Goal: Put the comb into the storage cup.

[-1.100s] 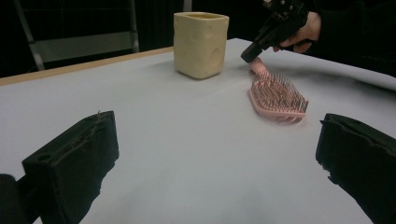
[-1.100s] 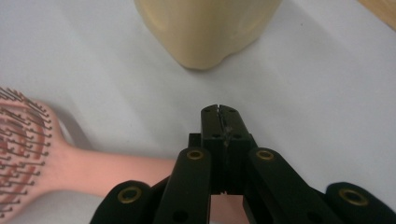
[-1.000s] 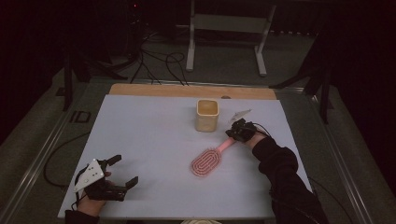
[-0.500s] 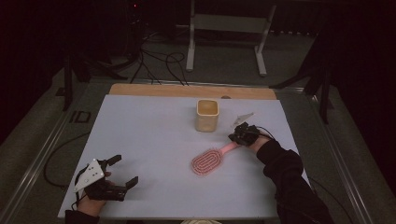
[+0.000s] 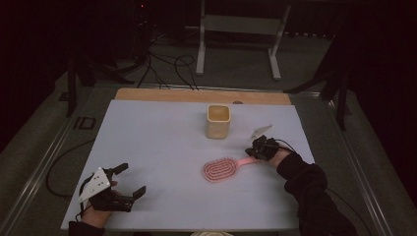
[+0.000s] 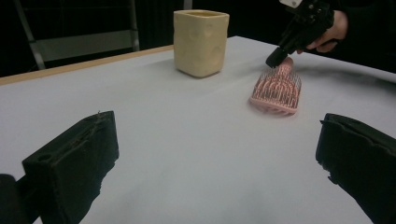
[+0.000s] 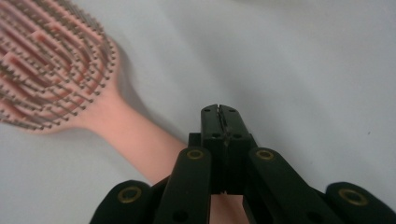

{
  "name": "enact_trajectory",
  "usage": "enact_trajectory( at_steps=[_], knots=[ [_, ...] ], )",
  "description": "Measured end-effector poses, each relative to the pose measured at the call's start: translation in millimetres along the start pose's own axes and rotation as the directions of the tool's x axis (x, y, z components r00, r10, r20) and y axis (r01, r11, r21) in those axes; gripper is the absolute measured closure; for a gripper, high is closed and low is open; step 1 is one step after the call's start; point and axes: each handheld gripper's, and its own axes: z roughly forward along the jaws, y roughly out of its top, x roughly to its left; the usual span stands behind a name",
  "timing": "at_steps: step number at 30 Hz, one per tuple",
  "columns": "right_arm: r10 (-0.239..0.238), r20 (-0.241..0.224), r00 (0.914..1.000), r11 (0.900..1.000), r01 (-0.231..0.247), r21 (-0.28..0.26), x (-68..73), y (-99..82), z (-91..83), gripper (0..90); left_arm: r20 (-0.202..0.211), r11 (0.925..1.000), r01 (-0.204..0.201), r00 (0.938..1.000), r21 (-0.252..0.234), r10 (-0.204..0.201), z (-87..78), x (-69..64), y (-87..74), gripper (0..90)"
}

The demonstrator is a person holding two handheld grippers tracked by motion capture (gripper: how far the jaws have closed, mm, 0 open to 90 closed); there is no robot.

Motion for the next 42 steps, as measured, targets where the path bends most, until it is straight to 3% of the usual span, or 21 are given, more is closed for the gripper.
enact_trajectory(
  at_steps=[13, 27, 42],
  knots=[
    [-0.014, -0.049, 0.9987, 0.9999, 0.015, 0.008, 18.2, -19.4, -14.5, 90.0, 0.001, 1.0000, -0.002, 1.0000, 0.003, 0.002, 0.2, -0.3, 0.2, 0.1],
    [0.014, -0.060, 0.9981, 0.9995, -0.016, -0.029, 43.8, -37.4, -26.9, 90.0, -0.002, 1.0000, 0.004, 1.0000, -0.001, -0.004, -0.3, 0.0, 0.3, 0.1],
    [0.043, -0.064, 0.9970, 0.9984, -0.045, -0.033, 68.5, -45.9, -35.6, 90.0, 0.000, 1.0000, 0.004, 1.0000, -0.003, -0.004, 0.0, -0.4, 0.4, 0.1]
  ],
)
